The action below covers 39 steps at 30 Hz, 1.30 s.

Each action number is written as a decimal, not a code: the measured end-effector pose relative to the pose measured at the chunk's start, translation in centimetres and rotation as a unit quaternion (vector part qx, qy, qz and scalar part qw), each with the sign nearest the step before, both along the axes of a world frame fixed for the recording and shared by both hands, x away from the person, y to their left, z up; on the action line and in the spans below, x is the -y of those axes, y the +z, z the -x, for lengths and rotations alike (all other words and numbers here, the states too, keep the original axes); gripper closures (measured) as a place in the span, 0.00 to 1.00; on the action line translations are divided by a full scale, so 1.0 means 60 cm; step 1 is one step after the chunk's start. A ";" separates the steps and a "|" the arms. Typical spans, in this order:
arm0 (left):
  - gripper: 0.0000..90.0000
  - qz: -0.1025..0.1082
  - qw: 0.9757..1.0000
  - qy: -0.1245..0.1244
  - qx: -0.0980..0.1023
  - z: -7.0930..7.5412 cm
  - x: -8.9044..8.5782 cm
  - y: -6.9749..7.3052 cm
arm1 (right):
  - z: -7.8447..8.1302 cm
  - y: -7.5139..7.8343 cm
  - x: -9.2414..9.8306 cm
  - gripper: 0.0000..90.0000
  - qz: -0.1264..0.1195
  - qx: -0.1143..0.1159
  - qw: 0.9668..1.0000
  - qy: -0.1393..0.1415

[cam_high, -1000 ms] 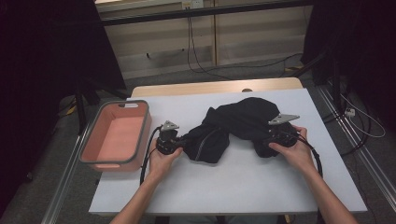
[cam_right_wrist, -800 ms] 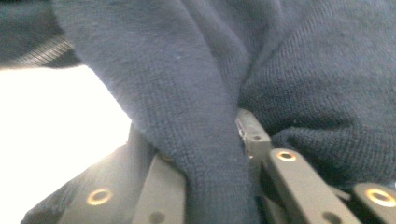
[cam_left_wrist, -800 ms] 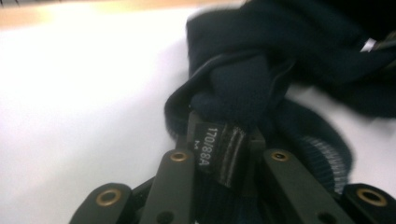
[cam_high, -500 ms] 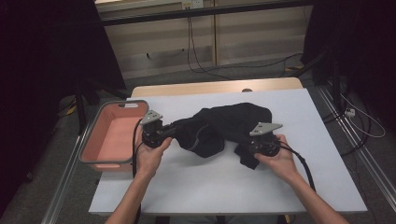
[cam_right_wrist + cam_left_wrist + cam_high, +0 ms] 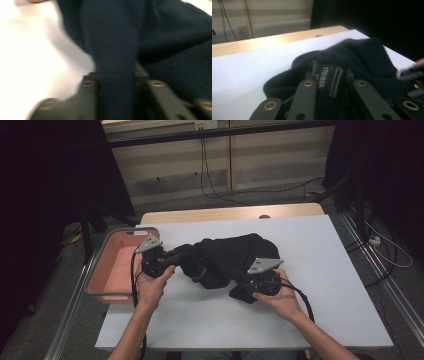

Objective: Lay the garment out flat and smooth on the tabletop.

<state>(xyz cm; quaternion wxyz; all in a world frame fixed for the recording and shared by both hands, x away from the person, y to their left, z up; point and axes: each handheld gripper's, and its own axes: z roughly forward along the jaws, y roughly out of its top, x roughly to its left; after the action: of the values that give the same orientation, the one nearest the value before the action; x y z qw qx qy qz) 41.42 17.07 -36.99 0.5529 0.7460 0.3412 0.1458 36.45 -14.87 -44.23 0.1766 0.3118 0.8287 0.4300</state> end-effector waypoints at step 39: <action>0.89 -0.101 0.984 -0.146 0.017 0.080 0.141 -0.034 | -0.019 0.056 0.186 0.93 -0.041 0.082 0.979 -0.182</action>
<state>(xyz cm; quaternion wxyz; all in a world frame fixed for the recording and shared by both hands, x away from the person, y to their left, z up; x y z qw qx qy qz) 36.64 8.61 -39.03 0.4957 0.8374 0.2024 0.1098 37.61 -26.04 -40.88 0.3064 0.4281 0.7226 0.4479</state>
